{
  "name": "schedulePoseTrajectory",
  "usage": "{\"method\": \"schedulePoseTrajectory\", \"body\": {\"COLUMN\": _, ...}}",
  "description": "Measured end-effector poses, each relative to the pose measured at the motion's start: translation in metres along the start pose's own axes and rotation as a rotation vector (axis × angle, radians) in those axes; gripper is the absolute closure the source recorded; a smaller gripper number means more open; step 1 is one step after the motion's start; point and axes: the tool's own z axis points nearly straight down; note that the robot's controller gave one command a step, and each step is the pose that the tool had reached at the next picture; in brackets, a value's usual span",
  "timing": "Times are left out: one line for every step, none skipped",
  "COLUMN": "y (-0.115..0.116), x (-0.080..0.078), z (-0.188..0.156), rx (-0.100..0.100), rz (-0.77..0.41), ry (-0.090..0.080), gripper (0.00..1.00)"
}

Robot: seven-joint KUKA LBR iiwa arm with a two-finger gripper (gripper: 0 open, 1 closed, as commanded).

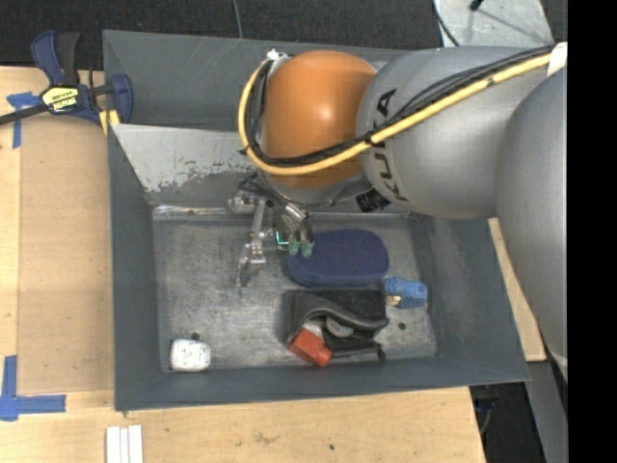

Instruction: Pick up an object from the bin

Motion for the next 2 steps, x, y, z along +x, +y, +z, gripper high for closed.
{"method": "schedulePoseTrajectory", "body": {"y": -0.110, "x": -0.037, "z": 0.047, "rx": 0.005, "rz": -0.132, "ry": 0.002, "gripper": 0.00}}
{"method": "schedulePoseTrajectory", "body": {"y": -0.141, "x": 0.012, "z": -0.150, "rx": 0.002, "rz": -0.169, "ry": -0.012, "gripper": 0.00}}
